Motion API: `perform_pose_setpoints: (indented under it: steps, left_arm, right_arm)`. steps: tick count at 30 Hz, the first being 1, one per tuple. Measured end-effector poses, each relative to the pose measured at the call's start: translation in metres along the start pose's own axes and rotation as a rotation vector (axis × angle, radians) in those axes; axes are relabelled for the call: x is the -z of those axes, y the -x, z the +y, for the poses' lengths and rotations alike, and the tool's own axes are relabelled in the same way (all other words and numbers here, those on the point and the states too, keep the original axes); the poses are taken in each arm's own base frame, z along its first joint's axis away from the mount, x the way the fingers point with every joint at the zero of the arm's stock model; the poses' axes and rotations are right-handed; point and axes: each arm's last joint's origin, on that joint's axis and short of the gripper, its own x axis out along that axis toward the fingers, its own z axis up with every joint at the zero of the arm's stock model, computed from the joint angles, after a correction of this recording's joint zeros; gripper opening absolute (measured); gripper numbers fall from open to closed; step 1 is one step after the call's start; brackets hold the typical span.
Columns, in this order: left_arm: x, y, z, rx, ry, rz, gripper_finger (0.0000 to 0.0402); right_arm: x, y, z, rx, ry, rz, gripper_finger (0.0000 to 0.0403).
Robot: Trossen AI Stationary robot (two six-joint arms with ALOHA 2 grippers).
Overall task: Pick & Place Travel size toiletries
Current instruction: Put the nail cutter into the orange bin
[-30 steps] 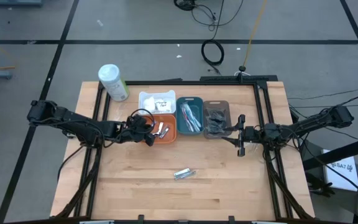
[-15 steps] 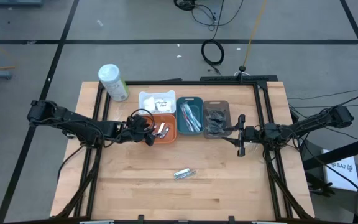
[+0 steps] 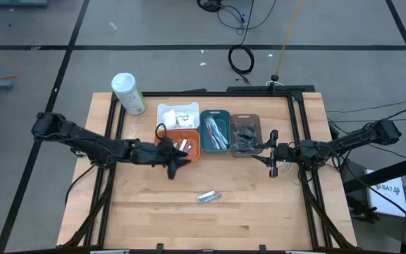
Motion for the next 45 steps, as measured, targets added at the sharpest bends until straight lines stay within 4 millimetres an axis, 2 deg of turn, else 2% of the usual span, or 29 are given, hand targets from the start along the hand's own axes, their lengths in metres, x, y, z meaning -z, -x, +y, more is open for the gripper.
perform_pose_setpoints:
  steps: [5, 8, 12, 14, 19, 24, 31, 39, 45]
  left_arm:
    - [-0.006, 0.002, -0.046, 0.161, -0.137, 0.018, 0.0175]
    - [-0.001, -0.002, -0.071, 0.148, -0.226, 0.062, 0.0175]
    - [0.004, -0.021, -0.104, 0.067, -0.328, 0.147, 0.0175]
    - [0.008, -0.037, -0.117, 0.026, -0.363, 0.207, 0.0175]
    - [0.024, -0.08, -0.131, -0.057, -0.457, 0.323, 0.0175]
    - [0.05, -0.11, -0.125, -0.092, -0.557, 0.392, 0.0175]
    - [0.067, -0.134, -0.101, -0.207, -0.461, 0.427, 0.0175]
    - [0.091, -0.152, -0.081, -0.245, -0.448, 0.513, 0.0175]
    - [0.097, -0.155, -0.075, -0.262, -0.426, 0.541, 0.0175]
  right_arm:
    - [0.0, 0.0, 0.0, 0.0, 0.0, 0.0, 0.0155]
    - [0.0, 0.0, 0.0, 0.0, -0.001, -0.003, 0.0155]
    - [0.0, 0.0, 0.0, 0.0, -0.002, -0.005, 0.0155]
    - [0.0, 0.0, 0.0, 0.0, -0.001, -0.004, 0.0155]
    - [0.0, 0.0, 0.0, 0.0, -0.001, -0.002, 0.0155]
    - [0.001, 0.0, 0.0, -0.001, 0.002, 0.005, 0.0155]
    - [0.0, -0.001, 0.0, 0.0, 0.001, 0.002, 0.0155]
    - [0.0, -0.001, 0.0, 0.0, 0.0, 0.001, 0.0155]
    - [0.0, -0.001, 0.0, 0.0, 0.0, 0.001, 0.0155]
